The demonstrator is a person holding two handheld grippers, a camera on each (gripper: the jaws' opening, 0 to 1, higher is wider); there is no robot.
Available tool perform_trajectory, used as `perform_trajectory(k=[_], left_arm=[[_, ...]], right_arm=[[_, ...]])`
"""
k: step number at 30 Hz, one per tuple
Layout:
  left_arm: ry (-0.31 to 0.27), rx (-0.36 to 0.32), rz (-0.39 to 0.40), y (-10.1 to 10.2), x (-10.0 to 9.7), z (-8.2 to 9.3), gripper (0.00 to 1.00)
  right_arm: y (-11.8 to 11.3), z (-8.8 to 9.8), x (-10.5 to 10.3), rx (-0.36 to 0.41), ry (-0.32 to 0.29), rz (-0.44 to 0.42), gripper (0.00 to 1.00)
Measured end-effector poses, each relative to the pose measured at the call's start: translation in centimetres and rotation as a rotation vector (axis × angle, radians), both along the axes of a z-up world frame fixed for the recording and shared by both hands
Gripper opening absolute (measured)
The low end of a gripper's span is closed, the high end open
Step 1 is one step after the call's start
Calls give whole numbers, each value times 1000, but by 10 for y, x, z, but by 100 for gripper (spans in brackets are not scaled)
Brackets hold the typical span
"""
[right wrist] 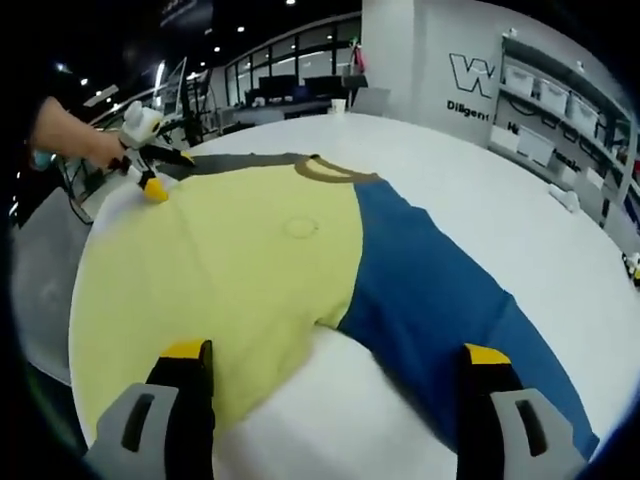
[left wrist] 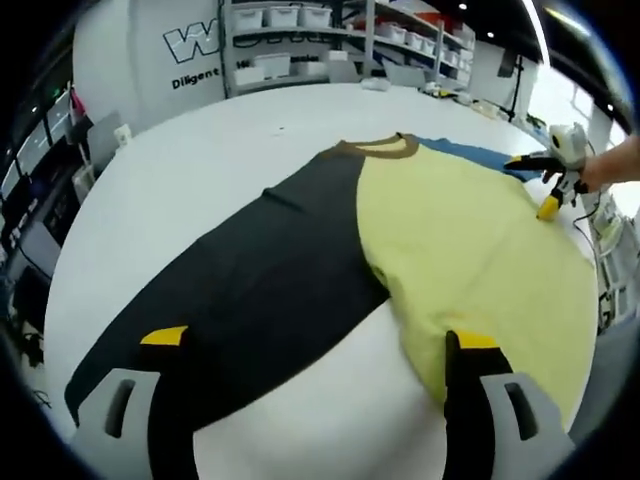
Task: Fold the garment on the visible template until the final outline fits inside the template.
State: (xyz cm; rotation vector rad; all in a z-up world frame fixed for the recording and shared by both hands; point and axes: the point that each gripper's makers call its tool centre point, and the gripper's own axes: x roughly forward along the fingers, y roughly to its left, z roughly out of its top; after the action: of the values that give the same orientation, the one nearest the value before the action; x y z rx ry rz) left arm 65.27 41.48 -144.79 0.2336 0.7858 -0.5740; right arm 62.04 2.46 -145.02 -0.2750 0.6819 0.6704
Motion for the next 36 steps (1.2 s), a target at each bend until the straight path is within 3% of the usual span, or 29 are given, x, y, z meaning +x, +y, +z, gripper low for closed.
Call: perform_trajectory(k=[3, 4, 5, 6, 7, 8, 10, 11, 13, 16, 20, 21, 22, 23, 24, 25, 31, 34, 36], left_arm=[[3, 3, -18, 2, 2, -2, 100], [39, 33, -18, 5, 0, -2, 100], [87, 70, -13, 11, -2, -2, 100], [43, 49, -35, 6, 2, 5, 100], [-9, -14, -62, -6, 4, 20, 100], [-4, -6, -71, -8, 0, 24, 100], [-31, -4, -155, -26, -11, 36, 100], [-43, -6, -190, -36, -17, 39, 100], [-55, -21, -273, -60, -36, 44, 100], [12, -34, -391, -90, -79, 29, 100], [109, 26, -503, -95, -125, -4, 100], [119, 33, -521, -95, -134, -7, 100], [45, 86, -580, -92, -137, -9, 100], [74, 99, -593, -89, -149, -12, 100], [50, 86, -595, -89, -149, -9, 100], [60, 56, -561, -90, -147, -6, 100], [57, 56, -572, -85, -153, -6, 100], [86, 69, -553, -86, -151, -1, 100], [31, 36, -556, -94, -144, 10, 100]], right_arm=[[-3, -1, 1, -11, 23, 7, 100], [-9, -4, -1, -52, 83, -15, 100], [-7, 1, 1, -48, 63, -3, 100], [4, 15, 7, 9, -17, 28, 100], [8, 21, 3, 16, -9, 28, 100], [12, 23, -1, 14, -9, 42, 100], [30, 26, -17, -33, -22, 152, 100], [37, 29, -21, -27, -38, 164, 100], [55, 29, -38, 20, -13, 191, 100], [78, 14, -77, 10, 54, 292, 100], [84, -6, -111, -64, 72, 385, 100], [86, -9, -120, -57, 80, 387, 100], [88, -5, -119, -72, 20, 417, 100], [85, -6, -125, -50, 53, 391, 100], [83, -6, -127, -45, 52, 383, 100], [82, -7, -129, -42, 48, 377, 100], [77, -5, -131, -32, 43, 369, 100], [77, -4, -131, -72, 71, 376, 100], [78, 2, -129, -69, 50, 377, 100]])
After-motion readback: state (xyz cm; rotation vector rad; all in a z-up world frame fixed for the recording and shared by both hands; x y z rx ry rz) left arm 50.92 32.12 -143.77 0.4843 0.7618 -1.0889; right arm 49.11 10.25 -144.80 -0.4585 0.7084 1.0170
